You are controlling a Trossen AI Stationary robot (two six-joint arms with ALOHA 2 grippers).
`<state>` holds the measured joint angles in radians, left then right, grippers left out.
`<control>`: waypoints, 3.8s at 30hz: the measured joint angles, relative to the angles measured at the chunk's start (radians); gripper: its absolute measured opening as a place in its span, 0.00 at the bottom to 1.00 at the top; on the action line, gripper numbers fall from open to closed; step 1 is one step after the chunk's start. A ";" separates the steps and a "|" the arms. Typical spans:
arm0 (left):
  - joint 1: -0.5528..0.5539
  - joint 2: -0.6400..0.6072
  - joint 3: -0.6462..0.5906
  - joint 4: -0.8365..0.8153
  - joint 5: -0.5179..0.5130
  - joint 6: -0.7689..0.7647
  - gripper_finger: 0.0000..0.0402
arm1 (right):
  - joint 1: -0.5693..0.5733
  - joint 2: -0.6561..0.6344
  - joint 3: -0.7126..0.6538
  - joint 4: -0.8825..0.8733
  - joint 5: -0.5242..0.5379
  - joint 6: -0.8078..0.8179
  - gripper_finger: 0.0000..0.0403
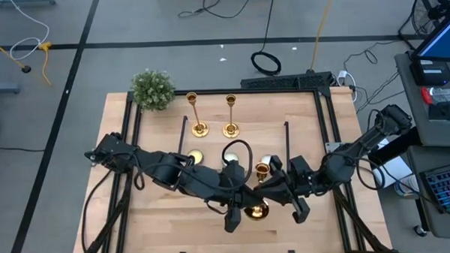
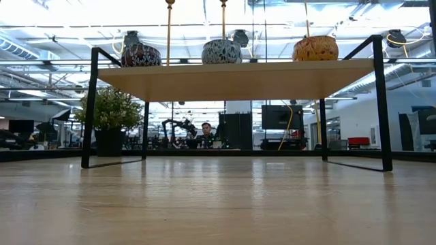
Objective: Pick & Place candle stick holders
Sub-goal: Put the gold candle holder onto the shelf
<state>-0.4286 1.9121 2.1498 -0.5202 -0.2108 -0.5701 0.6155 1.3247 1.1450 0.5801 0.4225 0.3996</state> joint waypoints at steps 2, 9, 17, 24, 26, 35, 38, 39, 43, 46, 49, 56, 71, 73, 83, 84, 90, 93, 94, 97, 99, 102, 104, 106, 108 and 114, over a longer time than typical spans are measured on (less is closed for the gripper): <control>0.000 0.000 0.000 0.000 0.000 0.000 0.11 | -0.003 0.000 0.000 0.006 0.000 0.004 0.04; -0.032 -0.016 0.001 -0.047 -0.057 0.009 0.37 | -0.008 0.000 0.000 0.019 -0.001 0.005 0.03; -0.094 -0.124 0.001 -0.286 -0.385 -0.056 0.66 | -0.008 -0.013 -0.001 0.010 0.059 -0.032 0.03; -0.190 -0.206 0.001 -0.444 -0.549 -0.198 0.77 | -0.008 -0.048 -0.001 -0.122 0.399 -0.194 0.03; -0.233 -0.208 0.001 -0.485 -0.592 -0.252 0.77 | -0.007 -0.053 -0.001 -0.157 0.558 -0.242 0.03; -0.372 -0.140 0.000 -0.670 -0.750 -0.622 0.77 | -0.090 -0.055 -0.001 -0.270 0.994 -0.405 0.03; -0.399 -0.108 0.000 -0.723 -0.782 -0.735 0.77 | -0.163 -0.056 -0.018 -0.336 0.970 -0.323 0.03; -0.406 -0.097 0.000 -0.737 -0.785 -0.765 0.77 | -0.190 -0.056 -0.035 -0.348 0.952 -0.282 0.03; -0.412 -0.055 0.000 -0.772 -0.784 -0.852 0.77 | -0.269 -0.055 -0.117 -0.357 0.911 -0.163 0.03; -0.412 -0.042 0.000 -0.771 -0.779 -0.881 0.77 | -0.302 -0.055 -0.168 -0.352 0.912 -0.100 0.03; -0.412 -0.039 0.000 -0.768 -0.767 -0.899 0.77 | -0.316 -0.055 -0.208 -0.355 0.912 -0.030 0.03; -0.409 -0.039 0.000 -0.764 -0.767 -0.902 0.77 | -0.321 -0.055 -0.272 -0.353 0.945 -0.042 0.03; -0.389 -0.039 0.000 -0.769 -0.758 -0.892 0.77 | -0.324 -0.056 -0.403 -0.237 0.940 0.003 0.03; -0.389 -0.039 0.000 -0.769 -0.756 -0.892 0.77 | -0.325 -0.056 -0.404 -0.238 0.942 -0.006 0.03; -0.389 -0.038 0.000 -0.770 -0.757 -0.899 0.77 | -0.338 -0.056 -0.435 -0.198 0.942 -0.019 0.03; -0.389 -0.038 0.000 -0.769 -0.758 -0.899 0.77 | -0.340 -0.056 -0.440 -0.186 0.939 -0.019 0.03; -0.389 -0.038 0.000 -0.769 -0.758 -0.901 0.77 | -0.341 -0.056 -0.476 -0.122 0.938 -0.021 0.03; -0.385 -0.038 0.000 -0.769 -0.758 -0.901 0.77 | -0.341 -0.056 -0.485 -0.113 0.938 -0.020 0.03; -0.384 -0.038 0.000 -0.769 -0.758 -0.901 0.77 | -0.341 -0.056 -0.485 -0.113 0.937 -0.020 0.03; -0.383 -0.038 0.000 -0.769 -0.758 -0.901 0.77 | -0.341 -0.056 -0.486 -0.113 0.935 -0.026 0.03; -0.382 -0.038 0.000 -0.769 -0.758 -0.901 0.77 | -0.341 -0.056 -0.486 -0.113 0.935 -0.043 0.03; -0.382 -0.038 0.000 -0.769 -0.758 -0.898 0.77 | -0.341 -0.056 -0.486 -0.113 0.935 -0.042 0.03; -0.382 -0.038 0.000 -0.769 -0.758 -0.898 0.77 | -0.341 -0.056 -0.486 -0.113 0.935 -0.035 0.03; -0.382 -0.038 0.000 -0.770 -0.758 -0.897 0.77 | -0.342 -0.056 -0.486 -0.113 0.935 -0.035 0.03; -0.382 -0.038 0.000 -0.770 -0.758 -0.895 0.77 | -0.345 -0.056 -0.486 -0.113 0.934 -0.034 0.03; -0.382 -0.038 0.000 -0.770 -0.758 -0.891 0.77 | -0.357 -0.056 -0.486 -0.113 0.907 -0.028 0.04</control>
<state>-0.8108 1.8744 2.1497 -1.2900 -0.9691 -1.4612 0.2581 1.2682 0.6590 0.4671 1.3297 0.3716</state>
